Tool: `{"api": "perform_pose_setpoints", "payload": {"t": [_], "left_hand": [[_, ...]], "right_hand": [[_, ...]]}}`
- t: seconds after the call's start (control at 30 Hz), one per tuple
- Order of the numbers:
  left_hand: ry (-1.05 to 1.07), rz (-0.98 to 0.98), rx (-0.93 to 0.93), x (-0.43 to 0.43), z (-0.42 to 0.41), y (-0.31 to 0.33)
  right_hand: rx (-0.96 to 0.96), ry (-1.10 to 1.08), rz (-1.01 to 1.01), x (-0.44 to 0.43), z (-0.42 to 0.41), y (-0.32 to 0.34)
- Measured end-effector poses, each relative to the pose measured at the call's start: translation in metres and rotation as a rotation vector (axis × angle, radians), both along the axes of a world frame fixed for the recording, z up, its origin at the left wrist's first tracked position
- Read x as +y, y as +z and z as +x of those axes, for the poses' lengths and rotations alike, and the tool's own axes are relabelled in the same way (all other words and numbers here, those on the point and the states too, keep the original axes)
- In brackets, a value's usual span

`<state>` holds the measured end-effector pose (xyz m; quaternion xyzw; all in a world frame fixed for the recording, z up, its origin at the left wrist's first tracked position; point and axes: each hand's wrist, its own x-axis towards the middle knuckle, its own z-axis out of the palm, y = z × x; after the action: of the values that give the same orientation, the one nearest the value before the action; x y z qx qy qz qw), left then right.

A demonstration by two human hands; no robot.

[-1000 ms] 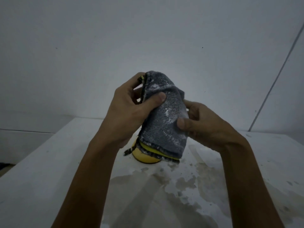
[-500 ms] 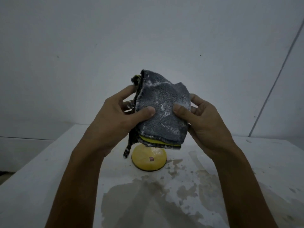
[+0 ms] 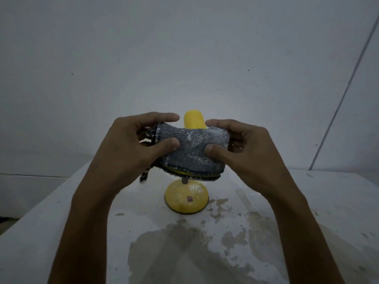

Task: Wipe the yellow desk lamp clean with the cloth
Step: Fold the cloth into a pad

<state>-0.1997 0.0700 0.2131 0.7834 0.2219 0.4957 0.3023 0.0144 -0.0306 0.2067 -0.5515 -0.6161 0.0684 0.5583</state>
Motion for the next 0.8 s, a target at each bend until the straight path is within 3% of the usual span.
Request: {"api": "perform_pose_setpoints", "payload": {"t": [0.3,0.47,0.63,0.8], "left_hand": [[0.128,0.093,0.051,0.007,0.008,-0.004],[0.055,0.056,0.040,0.007,0.015,-0.005],[-0.159,-0.061,0.045,0.003,0.019,-0.005],[-0.389,-0.275,0.315,0.006,0.011,-0.010]], "right_hand": [[-0.160,-0.150,0.009,0.006,0.006,-0.003],[0.180,0.123,-0.075,0.004,0.000,0.000],[0.284,0.195,-0.059,0.008,-0.005,-0.002],[0.219,0.227,-0.110,0.003,0.008,-0.001]]}}
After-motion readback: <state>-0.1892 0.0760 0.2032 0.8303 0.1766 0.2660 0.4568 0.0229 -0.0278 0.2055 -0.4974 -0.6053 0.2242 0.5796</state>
